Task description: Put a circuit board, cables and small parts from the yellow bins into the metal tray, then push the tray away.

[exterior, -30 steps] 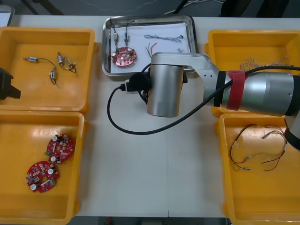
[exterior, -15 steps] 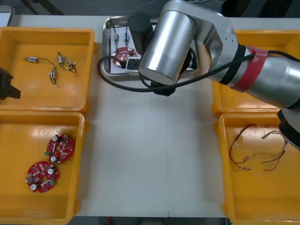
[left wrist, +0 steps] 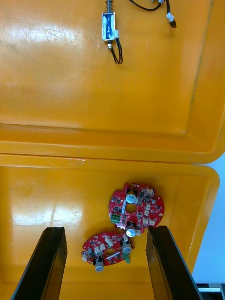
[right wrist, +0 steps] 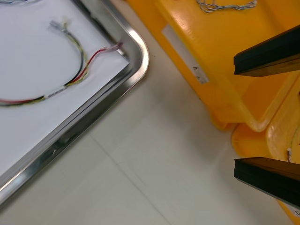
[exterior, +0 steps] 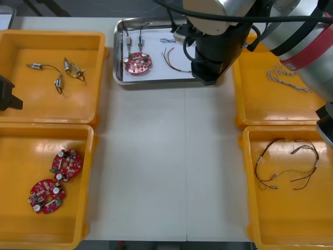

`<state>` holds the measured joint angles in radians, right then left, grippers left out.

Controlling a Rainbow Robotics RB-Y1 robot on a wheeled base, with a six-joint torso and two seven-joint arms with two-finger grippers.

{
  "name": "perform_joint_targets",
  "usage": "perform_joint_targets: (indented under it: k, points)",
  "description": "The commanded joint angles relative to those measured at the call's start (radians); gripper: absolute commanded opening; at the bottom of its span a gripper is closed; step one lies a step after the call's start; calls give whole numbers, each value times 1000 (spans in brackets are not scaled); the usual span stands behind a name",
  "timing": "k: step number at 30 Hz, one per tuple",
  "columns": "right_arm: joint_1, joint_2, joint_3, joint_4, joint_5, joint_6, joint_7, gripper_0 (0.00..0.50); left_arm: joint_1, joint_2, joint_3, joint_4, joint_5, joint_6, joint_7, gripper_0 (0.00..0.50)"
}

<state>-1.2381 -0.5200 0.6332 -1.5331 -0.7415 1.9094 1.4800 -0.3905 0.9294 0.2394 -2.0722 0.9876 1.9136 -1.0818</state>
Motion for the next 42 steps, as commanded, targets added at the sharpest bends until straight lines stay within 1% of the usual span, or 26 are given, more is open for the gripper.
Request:
perform_joint_targets:
  k: [1, 4, 9, 13, 19, 28, 35, 37, 42]
  points:
    - [28, -95, -96, -27, -47, 10, -64, 500, 16, 45, 29, -26, -9, 6, -83, 500]
    - [62, -138, -148, -28, -67, 10, -64, 500, 16, 45, 29, -26, -9, 6, -83, 500]
    - [124, -235, -222, -56, -98, 10, -66, 500, 16, 45, 29, -26, -9, 6, -83, 500]
    - [186, -284, -285, -84, -99, 10, -66, 500, 16, 45, 29, -26, -9, 6, -83, 500]
    - [284, -384, -379, -130, -110, 10, -72, 500, 16, 45, 29, -26, -9, 6, -83, 500]
    - [417, -456, -546, -136, -121, 10, -83, 500, 16, 45, 29, -26, -9, 6, -83, 500]
    - [526, -466, -659, -160, -95, 10, -112, 500, 16, 45, 29, -26, -9, 6, -83, 500]
    - [574, -466, -698, -190, -95, 10, -159, 500, 16, 45, 29, -26, -9, 6, -83, 500]
    - [666, -462, -730, -280, -82, 10, -221, 500, 16, 45, 29, -26, -9, 6, -83, 500]
